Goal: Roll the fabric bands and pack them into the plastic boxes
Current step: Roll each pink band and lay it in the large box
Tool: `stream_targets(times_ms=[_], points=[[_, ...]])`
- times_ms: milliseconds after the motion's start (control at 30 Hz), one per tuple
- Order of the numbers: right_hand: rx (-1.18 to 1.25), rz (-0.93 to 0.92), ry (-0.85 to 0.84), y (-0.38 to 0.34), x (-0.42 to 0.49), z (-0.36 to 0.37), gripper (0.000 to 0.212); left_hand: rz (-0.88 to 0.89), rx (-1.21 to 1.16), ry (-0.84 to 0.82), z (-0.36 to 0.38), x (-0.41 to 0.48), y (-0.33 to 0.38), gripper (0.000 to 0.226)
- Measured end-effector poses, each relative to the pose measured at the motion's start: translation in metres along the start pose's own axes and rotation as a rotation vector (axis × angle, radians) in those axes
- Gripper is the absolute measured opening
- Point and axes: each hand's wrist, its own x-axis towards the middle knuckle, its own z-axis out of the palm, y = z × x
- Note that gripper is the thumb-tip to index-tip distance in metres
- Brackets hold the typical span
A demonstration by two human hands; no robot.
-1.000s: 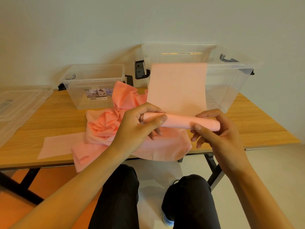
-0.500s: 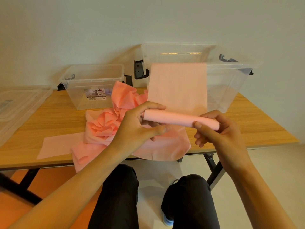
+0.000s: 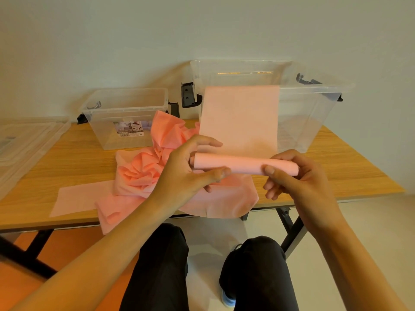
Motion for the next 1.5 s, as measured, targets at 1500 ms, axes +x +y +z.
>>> stream_targets(times_ms=[1500], points=[[-0.132, -0.053, -0.102, -0.098, 0.075, -0.008, 0.028, -0.024, 0.004, -0.122, -0.025, 0.09, 0.084, 0.026]])
